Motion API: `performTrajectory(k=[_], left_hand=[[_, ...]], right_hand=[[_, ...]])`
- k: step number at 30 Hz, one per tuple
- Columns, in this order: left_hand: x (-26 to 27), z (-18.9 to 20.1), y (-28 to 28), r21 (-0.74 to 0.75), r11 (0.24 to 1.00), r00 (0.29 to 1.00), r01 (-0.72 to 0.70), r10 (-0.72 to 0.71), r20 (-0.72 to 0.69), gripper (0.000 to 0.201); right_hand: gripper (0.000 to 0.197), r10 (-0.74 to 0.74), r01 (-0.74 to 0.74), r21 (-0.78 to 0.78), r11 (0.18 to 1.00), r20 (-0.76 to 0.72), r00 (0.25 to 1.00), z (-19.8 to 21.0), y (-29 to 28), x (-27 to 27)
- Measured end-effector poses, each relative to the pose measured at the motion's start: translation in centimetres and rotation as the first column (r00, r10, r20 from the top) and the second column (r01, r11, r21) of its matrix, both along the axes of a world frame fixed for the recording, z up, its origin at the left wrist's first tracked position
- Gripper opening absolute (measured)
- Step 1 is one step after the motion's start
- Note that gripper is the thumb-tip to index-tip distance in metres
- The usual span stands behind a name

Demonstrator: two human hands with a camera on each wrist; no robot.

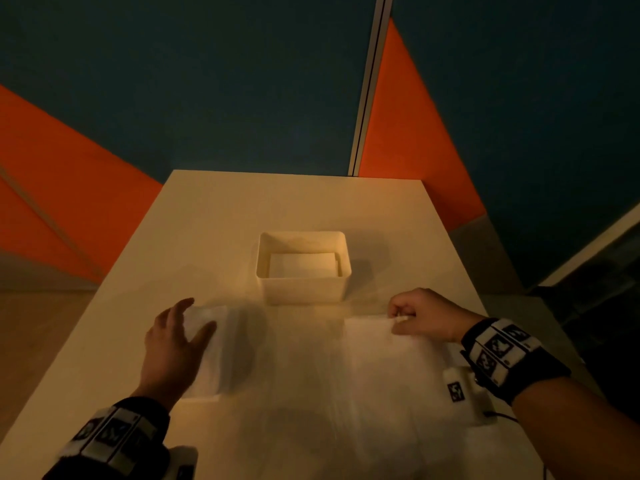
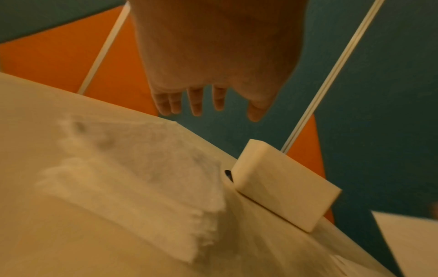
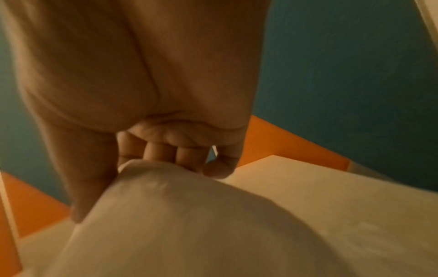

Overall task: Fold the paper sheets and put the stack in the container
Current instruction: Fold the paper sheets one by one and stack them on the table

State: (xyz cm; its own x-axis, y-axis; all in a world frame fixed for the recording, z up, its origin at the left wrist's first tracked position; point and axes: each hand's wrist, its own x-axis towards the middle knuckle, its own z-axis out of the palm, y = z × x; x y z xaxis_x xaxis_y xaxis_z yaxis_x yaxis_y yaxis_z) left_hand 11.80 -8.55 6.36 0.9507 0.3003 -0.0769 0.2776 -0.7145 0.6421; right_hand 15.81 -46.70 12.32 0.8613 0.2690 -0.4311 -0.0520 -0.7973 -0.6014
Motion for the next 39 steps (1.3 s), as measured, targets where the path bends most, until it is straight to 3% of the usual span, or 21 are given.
performTrajectory(k=[3,6,10,12,14,17,20,22,26,30,37,39], left_hand=[[0.1,1.1,-2.3,-0.097,0.985,0.990,0.142,-0.139,0.029,0.037],[0.0,2.8,-5.2,-0.425,0.887,0.953,0.183,-0.266,-0.147,0.027],[-0.2,3.4,-7.9,-0.664,0.721,0.823,0.200,-0.491,-0.286,0.076],[-0.1,3.4,-8.9,-0.743,0.644,0.721,0.181,-0.601,-0.345,0.081],[0.0,3.6,-9.7,-0.832,0.540,0.679,0.126,-0.659,-0.324,0.072],[0.1,4.4,-10.3,-0.928,0.372,0.771,0.006,-0.593,-0.233,0.044],[0.7,4.8,-10.2,-0.967,0.256,0.853,-0.007,-0.503,-0.140,0.053],[1.2,5.1,-10.0,-0.966,0.259,0.911,0.003,-0.400,-0.104,0.053],[1.9,5.6,-9.7,-0.929,0.363,0.964,0.076,-0.264,-0.024,0.028],[2.0,6.0,-9.2,-0.880,0.448,0.964,0.160,-0.264,0.041,0.019],[1.7,6.3,-8.9,-0.864,0.467,0.949,0.187,-0.314,0.036,0.029],[1.8,6.4,-8.6,-0.857,0.477,0.937,0.195,-0.348,0.019,0.026]], right_hand=[[0.013,-0.096,0.091,0.254,0.963,0.005,0.995,1.7,1.8,-0.4],[0.011,-0.212,0.164,0.474,0.865,0.048,0.976,3.0,3.8,-1.0],[0.012,-0.330,0.229,0.711,0.665,0.004,0.944,3.5,5.9,-1.6],[0.010,-0.374,0.279,0.774,0.568,-0.060,0.926,3.4,6.6,-1.8],[0.011,-0.404,0.319,0.816,0.482,-0.117,0.907,3.3,7.2,-1.9],[0.008,-0.429,0.355,0.849,0.391,-0.173,0.887,2.9,7.3,-2.1],[0.007,-0.458,0.392,0.845,0.364,-0.204,0.865,2.4,7.0,-2.3],[0.009,-0.464,0.413,0.825,0.386,-0.213,0.860,2.0,6.7,-2.5],[0.023,-0.410,0.437,0.765,0.473,-0.248,0.878,1.3,5.7,-3.0],[0.035,-0.381,0.468,0.714,0.521,-0.296,0.876,0.6,5.1,-3.2],[0.020,-0.418,0.485,0.733,0.477,-0.296,0.859,0.1,4.9,-3.1],[0.033,-0.403,0.469,0.743,0.477,-0.290,0.868,0.5,4.8,-3.2]])
